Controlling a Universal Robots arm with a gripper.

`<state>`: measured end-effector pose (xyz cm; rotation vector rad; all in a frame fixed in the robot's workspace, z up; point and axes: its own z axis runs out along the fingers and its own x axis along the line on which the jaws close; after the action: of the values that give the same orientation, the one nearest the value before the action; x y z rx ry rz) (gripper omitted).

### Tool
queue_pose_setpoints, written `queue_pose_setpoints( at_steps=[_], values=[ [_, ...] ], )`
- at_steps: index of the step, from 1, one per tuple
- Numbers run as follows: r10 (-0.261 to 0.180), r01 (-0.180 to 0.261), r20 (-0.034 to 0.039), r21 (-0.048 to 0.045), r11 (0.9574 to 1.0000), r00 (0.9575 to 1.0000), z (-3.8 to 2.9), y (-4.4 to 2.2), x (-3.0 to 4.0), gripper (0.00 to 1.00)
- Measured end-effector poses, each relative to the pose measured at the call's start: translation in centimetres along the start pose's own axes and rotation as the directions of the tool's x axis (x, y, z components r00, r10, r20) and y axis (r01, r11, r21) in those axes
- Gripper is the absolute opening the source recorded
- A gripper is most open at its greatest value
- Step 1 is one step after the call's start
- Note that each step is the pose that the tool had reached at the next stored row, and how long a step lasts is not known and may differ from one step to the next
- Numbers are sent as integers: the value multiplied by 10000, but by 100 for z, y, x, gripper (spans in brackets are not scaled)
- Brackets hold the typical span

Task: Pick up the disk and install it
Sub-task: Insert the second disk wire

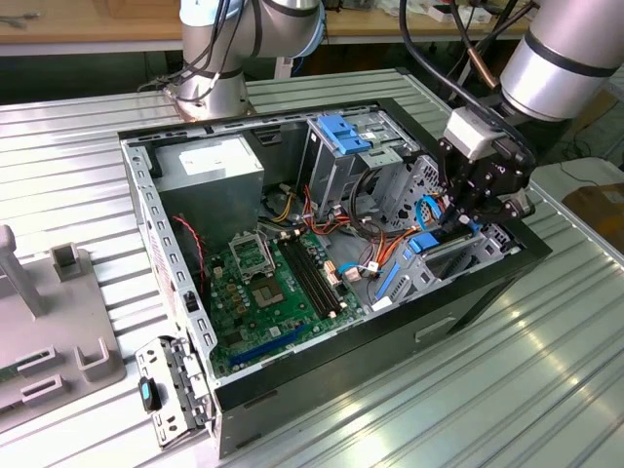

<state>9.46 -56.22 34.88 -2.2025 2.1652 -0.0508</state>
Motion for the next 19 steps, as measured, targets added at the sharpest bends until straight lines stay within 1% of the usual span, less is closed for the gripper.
queue_pose_setpoints(
  at_steps=[11, 13, 16, 19],
  values=[
    [-2, 2, -5, 0, 10000, 10000, 1, -15, -1, 16],
    [-2, 2, 3, 0, 10000, 10000, -1, -15, -1, 16],
    [-4, 4, 38, 1, 10000, 10000, 1, -16, -1, 16],
    [-5, 5, 45, 1, 10000, 10000, 1, -19, -1, 16]
  ],
)
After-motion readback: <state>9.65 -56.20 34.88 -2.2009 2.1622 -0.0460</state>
